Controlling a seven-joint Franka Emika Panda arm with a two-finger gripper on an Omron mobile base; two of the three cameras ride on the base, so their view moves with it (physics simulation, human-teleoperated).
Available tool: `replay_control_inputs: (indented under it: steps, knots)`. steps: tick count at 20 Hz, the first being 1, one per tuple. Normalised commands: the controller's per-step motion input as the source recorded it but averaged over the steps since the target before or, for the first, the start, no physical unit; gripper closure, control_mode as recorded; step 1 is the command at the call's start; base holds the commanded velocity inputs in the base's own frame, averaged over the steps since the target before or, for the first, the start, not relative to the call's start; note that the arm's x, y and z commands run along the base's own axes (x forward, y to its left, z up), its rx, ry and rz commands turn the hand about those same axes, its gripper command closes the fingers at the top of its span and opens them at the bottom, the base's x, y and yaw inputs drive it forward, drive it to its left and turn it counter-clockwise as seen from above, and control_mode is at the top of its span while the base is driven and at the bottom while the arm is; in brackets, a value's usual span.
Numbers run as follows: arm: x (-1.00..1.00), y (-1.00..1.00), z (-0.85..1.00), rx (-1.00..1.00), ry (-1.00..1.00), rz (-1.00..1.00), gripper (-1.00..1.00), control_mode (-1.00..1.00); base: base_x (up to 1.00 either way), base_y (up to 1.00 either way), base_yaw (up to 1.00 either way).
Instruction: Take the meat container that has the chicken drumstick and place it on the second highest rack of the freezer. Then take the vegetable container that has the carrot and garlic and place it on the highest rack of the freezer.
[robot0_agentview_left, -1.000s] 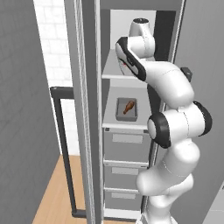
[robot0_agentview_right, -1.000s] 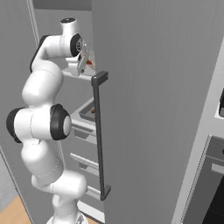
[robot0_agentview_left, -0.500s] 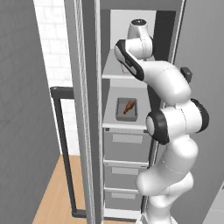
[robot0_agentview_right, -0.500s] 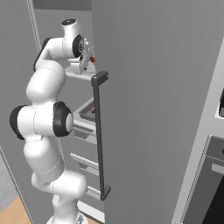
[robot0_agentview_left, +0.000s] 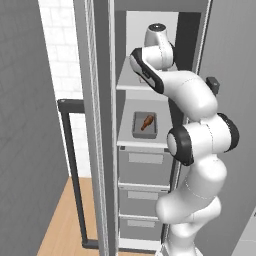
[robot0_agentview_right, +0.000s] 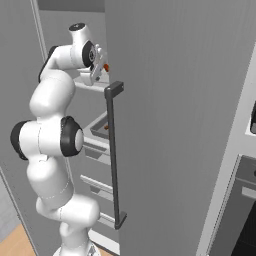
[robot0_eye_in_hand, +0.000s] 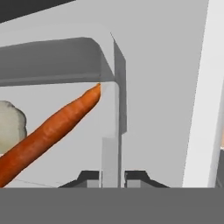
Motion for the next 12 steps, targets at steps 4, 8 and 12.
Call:
replay_control_inputs:
  steps: [4,8,12]
  knots:
    - [0.00,-0.09,0.00,0.00,0.00,-0.02,-1.00,-1.00,0.00,0.00,0.00]
    - [-0.10,-0.02,0.00,0.00,-0.06,0.00,-1.00,-1.00,0.00,0.00,0.00]
    - [-0.54,0.21,0.00,0.00,-0.31,0.00,-1.00,-1.00,0.00,0.00,0.00]
